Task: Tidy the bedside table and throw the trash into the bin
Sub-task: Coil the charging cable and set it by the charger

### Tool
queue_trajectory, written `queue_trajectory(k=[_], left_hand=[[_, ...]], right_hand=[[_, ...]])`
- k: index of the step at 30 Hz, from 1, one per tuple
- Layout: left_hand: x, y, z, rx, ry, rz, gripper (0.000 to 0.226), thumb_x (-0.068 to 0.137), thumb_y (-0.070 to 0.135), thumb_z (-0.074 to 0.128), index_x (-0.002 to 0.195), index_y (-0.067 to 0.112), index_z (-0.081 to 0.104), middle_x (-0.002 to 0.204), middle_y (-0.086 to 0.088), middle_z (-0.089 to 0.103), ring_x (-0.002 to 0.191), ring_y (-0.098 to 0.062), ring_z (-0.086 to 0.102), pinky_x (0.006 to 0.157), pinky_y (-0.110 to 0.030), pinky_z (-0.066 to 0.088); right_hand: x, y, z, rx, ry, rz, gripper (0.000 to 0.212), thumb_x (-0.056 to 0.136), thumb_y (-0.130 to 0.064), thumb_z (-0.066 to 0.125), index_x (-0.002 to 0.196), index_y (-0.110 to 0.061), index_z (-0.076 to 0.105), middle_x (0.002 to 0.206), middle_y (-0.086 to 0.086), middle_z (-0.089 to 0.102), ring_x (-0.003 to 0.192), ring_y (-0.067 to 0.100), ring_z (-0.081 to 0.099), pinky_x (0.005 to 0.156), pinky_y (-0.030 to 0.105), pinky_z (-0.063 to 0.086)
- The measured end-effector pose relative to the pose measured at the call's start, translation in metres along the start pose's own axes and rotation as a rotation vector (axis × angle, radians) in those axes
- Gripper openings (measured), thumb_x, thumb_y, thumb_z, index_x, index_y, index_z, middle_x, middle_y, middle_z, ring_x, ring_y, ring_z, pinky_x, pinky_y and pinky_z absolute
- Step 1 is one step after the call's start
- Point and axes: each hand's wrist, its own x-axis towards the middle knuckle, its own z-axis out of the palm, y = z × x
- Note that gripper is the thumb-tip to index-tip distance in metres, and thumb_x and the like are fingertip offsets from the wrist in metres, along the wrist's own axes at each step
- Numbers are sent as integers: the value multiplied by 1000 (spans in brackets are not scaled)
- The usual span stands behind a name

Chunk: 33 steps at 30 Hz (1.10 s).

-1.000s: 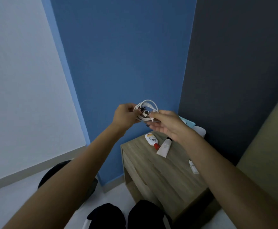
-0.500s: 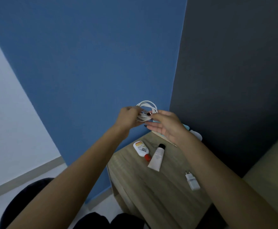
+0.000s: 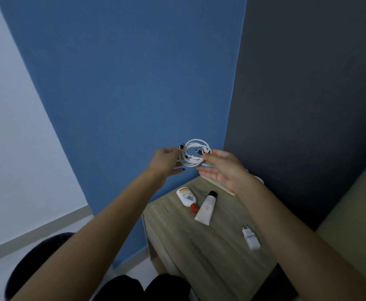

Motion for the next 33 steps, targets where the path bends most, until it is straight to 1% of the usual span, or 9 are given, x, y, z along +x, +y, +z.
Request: queue_trajectory(k=[5,8,13,18,22,25,28,32,33], left_hand=[[-10,2,6,-122,12,141,23,97,3,46,88,9,66,91,-15,66,86,-22,63,74,-20,56],[-12,4,9,-205,23,176,19,96,1,47,94,2,66,85,-11,67,78,-18,65,68,-17,58],[-10,2,19,-229,9,212,20,96,3,48,104,-3,65,87,-9,68,79,-17,66,69,-16,58],[2,-7,36,-221,3,215,20,96,3,48,101,-1,67,85,-10,68,77,-16,67,70,-17,59],[21,-28,56,-206,-14,162,20,95,9,51,85,7,69,86,-13,70,83,-22,68,81,-29,58],[40,-57,76,-104,30,130,20,96,15,48,88,11,66,86,-6,70,78,-18,69,70,-25,59],[58,-101,103,100,66,112,15,89,28,53,82,22,65,85,-5,71,79,-25,70,77,-40,59],[73,-152,132,352,17,130,16,89,24,56,97,12,64,87,-4,70,81,-23,68,79,-42,57],[76,-161,137,424,17,147,19,89,25,56,100,12,63,89,-3,70,83,-23,67,79,-40,56]], right_hand=[[-13,-5,4,101,14,-102,17,92,-4,61,108,-1,62,101,16,71,87,23,71,82,33,59],[-17,-4,6,122,64,-165,26,91,-4,62,116,0,61,106,18,71,87,24,73,80,33,60],[-11,-1,1,164,160,-223,34,89,-3,65,123,0,58,102,18,72,88,25,74,76,31,61],[1,8,-17,183,194,-203,29,90,-3,63,119,1,60,102,18,72,88,24,74,78,32,60],[12,22,-39,216,259,-172,24,91,-2,61,115,0,62,100,16,72,89,22,72,78,32,60],[21,32,-62,247,329,-148,23,92,-1,59,115,2,61,105,21,70,93,26,71,74,29,61],[28,36,-87,254,402,-149,27,93,0,57,119,5,59,110,25,68,94,28,70,72,26,60],[34,27,-114,239,470,-181,27,92,0,58,118,8,59,110,27,67,98,31,68,62,22,60],[34,22,-121,238,494,-188,26,92,0,58,117,7,59,108,25,68,99,30,69,66,24,61]])
